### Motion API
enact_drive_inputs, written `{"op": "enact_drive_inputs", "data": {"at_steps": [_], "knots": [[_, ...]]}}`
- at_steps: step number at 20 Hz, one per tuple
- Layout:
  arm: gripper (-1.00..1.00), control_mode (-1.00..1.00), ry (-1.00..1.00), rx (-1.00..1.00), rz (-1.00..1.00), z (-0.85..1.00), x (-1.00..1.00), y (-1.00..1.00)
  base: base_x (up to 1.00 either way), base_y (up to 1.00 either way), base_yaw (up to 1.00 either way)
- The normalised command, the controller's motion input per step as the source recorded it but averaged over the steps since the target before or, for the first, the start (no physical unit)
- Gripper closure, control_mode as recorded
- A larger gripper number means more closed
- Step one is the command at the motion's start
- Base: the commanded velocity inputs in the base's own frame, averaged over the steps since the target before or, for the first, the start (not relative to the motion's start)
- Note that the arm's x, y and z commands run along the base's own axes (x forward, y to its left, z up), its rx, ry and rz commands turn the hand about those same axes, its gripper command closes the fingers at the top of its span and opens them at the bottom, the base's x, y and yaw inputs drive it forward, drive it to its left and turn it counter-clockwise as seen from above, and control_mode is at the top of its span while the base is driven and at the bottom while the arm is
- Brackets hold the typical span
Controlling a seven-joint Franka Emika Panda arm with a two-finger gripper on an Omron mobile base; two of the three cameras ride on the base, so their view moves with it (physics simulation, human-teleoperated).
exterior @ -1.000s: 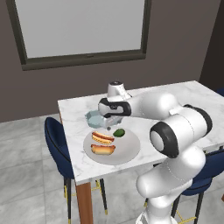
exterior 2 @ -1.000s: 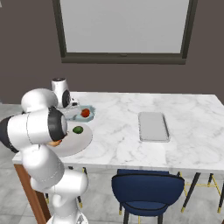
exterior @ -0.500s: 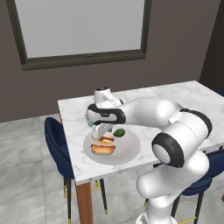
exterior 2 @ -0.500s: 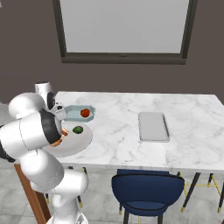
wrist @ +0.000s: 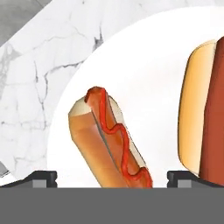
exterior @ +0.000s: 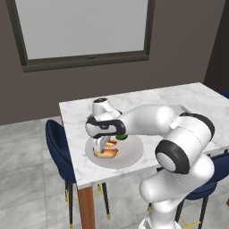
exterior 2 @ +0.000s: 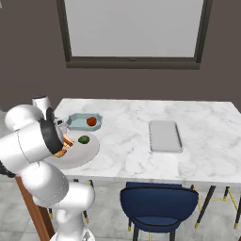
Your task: Place one cooked food and one vegetable from the large plate to each tupperware container.
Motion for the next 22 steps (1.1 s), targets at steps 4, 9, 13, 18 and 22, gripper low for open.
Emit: {"op": "enact_drive_inputs", "data": {"at_steps": [4,9,13,18,22], "knots": [[-1.0,-1.0,0.0,0.0,0.05,-0.19,-0.19,0.0,0.0,0.0,0.0],[-1.0,-1.0,0.0,0.0,0.09,-0.18,-0.4,0.0,0.0,0.0,0.0],[-1.0,-1.0,0.0,0.0,0.07,-0.16,-0.08,0.0,0.0,0.0,0.0],[-1.0,-1.0,0.0,0.0,0.07,0.0,0.07,0.0,0.0,0.0,0.0],[-1.0,-1.0,0.0,0.0,0.06,0.12,0.05,0.0,0.0,0.0,0.0]]}}
